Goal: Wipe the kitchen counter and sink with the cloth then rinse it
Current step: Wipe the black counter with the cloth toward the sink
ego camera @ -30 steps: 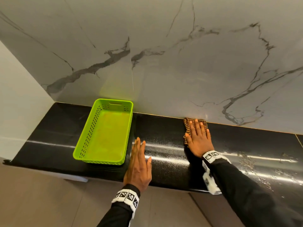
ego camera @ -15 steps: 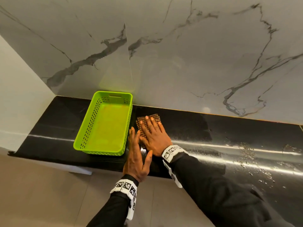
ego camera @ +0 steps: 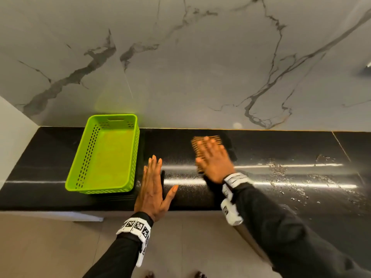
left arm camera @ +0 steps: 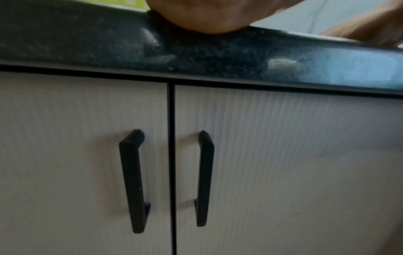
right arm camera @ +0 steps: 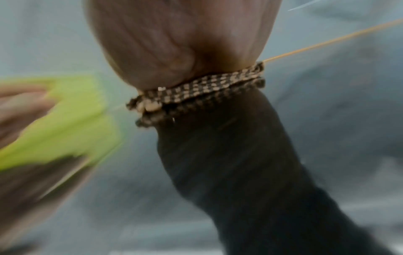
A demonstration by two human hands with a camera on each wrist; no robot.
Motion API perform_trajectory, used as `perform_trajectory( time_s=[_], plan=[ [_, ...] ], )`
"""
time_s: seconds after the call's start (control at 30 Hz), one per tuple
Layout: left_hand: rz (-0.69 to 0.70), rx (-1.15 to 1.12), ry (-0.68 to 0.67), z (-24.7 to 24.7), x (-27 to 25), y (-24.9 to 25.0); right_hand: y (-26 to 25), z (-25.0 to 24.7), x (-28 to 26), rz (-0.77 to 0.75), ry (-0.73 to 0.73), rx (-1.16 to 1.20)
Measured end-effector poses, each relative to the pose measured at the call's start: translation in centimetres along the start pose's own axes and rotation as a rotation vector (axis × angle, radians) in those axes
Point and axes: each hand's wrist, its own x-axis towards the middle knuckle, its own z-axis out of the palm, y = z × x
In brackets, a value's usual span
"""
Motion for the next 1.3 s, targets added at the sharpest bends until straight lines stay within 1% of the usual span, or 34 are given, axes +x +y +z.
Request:
perform_trajectory(
  time_s=[0.03,0.07,0.1,0.13,0.2,0.27,0.3,0.33,0.37,0.4,0.47,0.53,0.57,0.63,0.67,0.7,0.73,0.8,0.83,0.9,0.93,0.97,1.0,1.07,1.1,1.13,1.17,1.2,1.23,1.3],
  plan=[
    [-0.012,0.033,-0.033,0.1,-0.1,-0.1,1.8,-0.4,-0.6,0.101,-0.014,0.027],
    [-0.036,0.063,-0.05,0.3,0.1,-0.3,2.7,-0.5,-1.3,0.163,-0.013,0.049],
    [-0.059,0.105,-0.068,0.5,0.2,-0.4,2.3,-0.2,-2.1,0.181,-0.019,0.056],
    [-0.075,0.164,-0.098,0.8,0.3,-0.4,0.9,0.5,-3.4,0.165,-0.021,0.053],
    [-0.103,0.309,-0.153,1.4,0.6,-0.4,-3.4,1.8,-6.5,0.067,-0.006,0.058],
    [-0.186,0.384,-0.208,1.9,1.3,0.3,-6.4,3.2,-9.1,-0.051,0.004,0.071],
    [-0.22,0.388,-0.234,2.3,2.0,1.2,-6.3,3.3,-9.9,-0.097,0.02,0.068],
    [-0.226,0.389,-0.26,2.6,2.7,2.2,-5.1,3.3,-10.3,-0.128,0.043,0.054],
    [-0.204,0.387,-0.28,3.1,3.7,3.5,-3.1,3.1,-10.8,-0.118,0.068,0.04],
    [-0.183,0.375,-0.299,3.5,4.7,4.6,-0.6,3.0,-11.3,-0.062,0.092,0.046],
    [-0.186,0.32,-0.376,4.5,7.0,6.3,5.1,2.5,-12.9,0.138,0.116,0.061],
    [-0.266,0.329,-0.544,5.2,8.7,7.4,9.3,2.0,-14.6,0.291,0.12,0.046],
    [-0.295,0.364,-0.643,5.3,9.4,7.6,10.1,1.9,-15.1,0.349,0.11,0.056],
    [-0.318,0.434,-0.81,4.8,10.6,7.7,9.0,2.4,-14.9,0.437,0.121,0.069],
    [-0.326,0.449,-0.879,4.4,11.3,7.8,7.5,2.6,-14.5,0.448,0.126,0.068],
    [-0.331,0.454,-0.939,3.8,12.0,8.0,5.7,2.6,-14.0,0.42,0.124,0.077],
    [-0.33,0.459,-0.97,3.3,12.9,8.4,3.9,2.7,-13.5,0.341,0.125,0.094],
    [-0.315,0.499,-0.974,3.1,14.4,9.0,1.2,3.0,-12.2,0.168,0.125,0.102],
    [-0.325,0.522,-0.957,3.2,14.9,9.2,0.7,3.0,-11.5,0.115,0.134,0.103],
    [-0.364,0.54,-0.949,3.6,15.5,9.9,1.9,2.6,-11.2,0.042,0.157,0.091],
    [-0.377,0.531,-0.949,3.6,15.4,10.0,3.3,2.5,-11.9,0.031,0.161,0.071],
    [-0.373,0.527,-0.955,3.7,15.2,9.9,5.6,2.6,-13.1,0.069,0.173,0.064],
    [-0.362,0.535,-0.963,3.7,15.1,9.8,8.5,2.4,-14.5,0.15,0.19,0.053],
    [-0.368,0.544,-0.984,3.5,15.3,10.0,13.6,2.0,-17.0,0.357,0.2,0.024],
    [-0.377,0.542,-0.983,3.4,15.3,10.2,14.8,1.7,-17.9,0.446,0.186,0.049],
    [-0.381,0.541,-0.982,3.4,15.4,10.5,14.8,1.6,-18.1,0.519,0.169,0.08],
    [-0.384,0.538,-0.985,3.4,15.3,10.6,13.7,1.6,-17.7,0.552,0.164,0.101],
    [-0.384,0.538,-0.992,3.4,15.3,10.7,11.5,1.6,-16.7,0.529,0.157,0.112],
    [-0.385,0.537,-0.997,3.3,15.3,10.7,8.9,1.6,-15.2,0.438,0.138,0.128],
    [-0.39,0.537,-0.997,3.1,15.5,10.8,3.3,2.1,-11.6,0.144,0.105,0.159]
  ],
)
